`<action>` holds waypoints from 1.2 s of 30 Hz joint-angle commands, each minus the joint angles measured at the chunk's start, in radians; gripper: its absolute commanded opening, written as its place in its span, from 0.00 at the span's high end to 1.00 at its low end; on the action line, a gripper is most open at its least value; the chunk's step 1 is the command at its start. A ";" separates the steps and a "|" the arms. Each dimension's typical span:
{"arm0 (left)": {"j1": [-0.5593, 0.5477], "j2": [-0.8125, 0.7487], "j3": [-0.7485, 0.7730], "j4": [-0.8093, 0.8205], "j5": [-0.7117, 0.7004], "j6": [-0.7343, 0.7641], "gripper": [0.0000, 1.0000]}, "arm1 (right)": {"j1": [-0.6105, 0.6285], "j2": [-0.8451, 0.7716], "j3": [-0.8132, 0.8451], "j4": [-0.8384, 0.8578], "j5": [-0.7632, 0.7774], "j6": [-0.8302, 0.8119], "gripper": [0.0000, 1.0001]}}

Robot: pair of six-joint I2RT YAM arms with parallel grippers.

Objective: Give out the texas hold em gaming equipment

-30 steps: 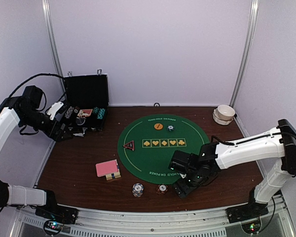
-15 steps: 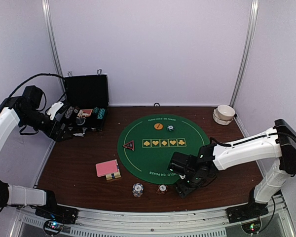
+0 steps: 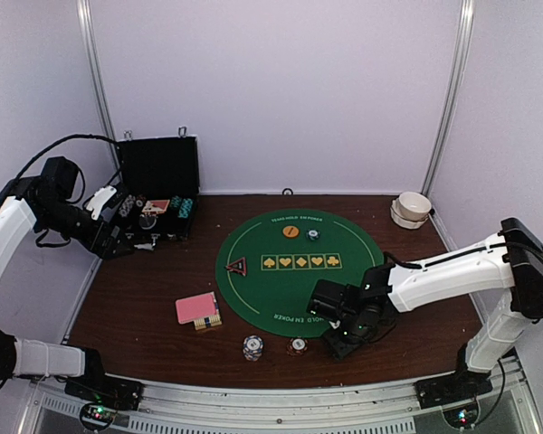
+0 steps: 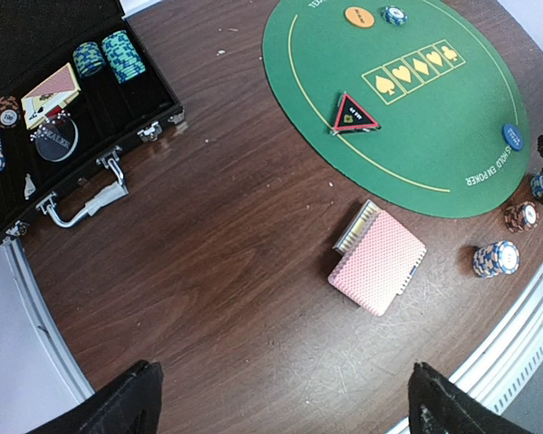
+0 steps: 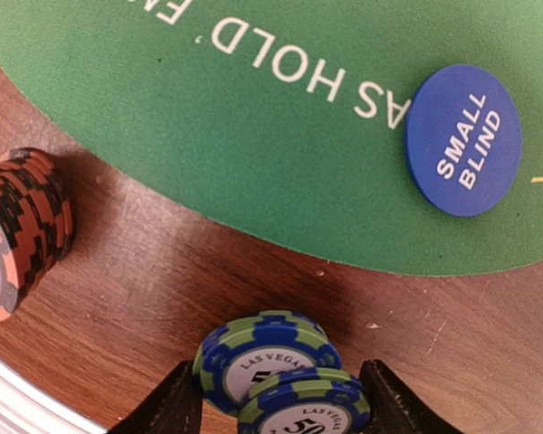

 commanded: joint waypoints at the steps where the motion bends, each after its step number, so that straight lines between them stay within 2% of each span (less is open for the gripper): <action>1: -0.005 -0.019 0.016 -0.004 0.020 0.014 0.03 | -0.007 -0.004 0.027 -0.025 0.038 -0.001 0.43; 8: -0.005 -0.018 0.016 -0.004 0.028 0.014 0.03 | -0.008 -0.012 0.028 -0.035 0.046 -0.002 0.52; 13: -0.005 -0.019 0.016 -0.005 0.025 0.014 0.02 | -0.008 -0.004 0.030 -0.036 0.045 -0.003 0.53; 17: -0.005 -0.024 0.011 -0.004 0.028 0.014 0.03 | -0.009 0.000 0.040 -0.042 0.039 -0.011 0.41; 22: -0.005 -0.024 0.012 -0.004 0.029 0.016 0.03 | -0.008 -0.016 0.049 -0.057 0.037 -0.012 0.39; 36: -0.005 -0.027 0.011 -0.005 0.032 0.016 0.02 | -0.010 -0.009 0.047 -0.054 0.034 -0.012 0.53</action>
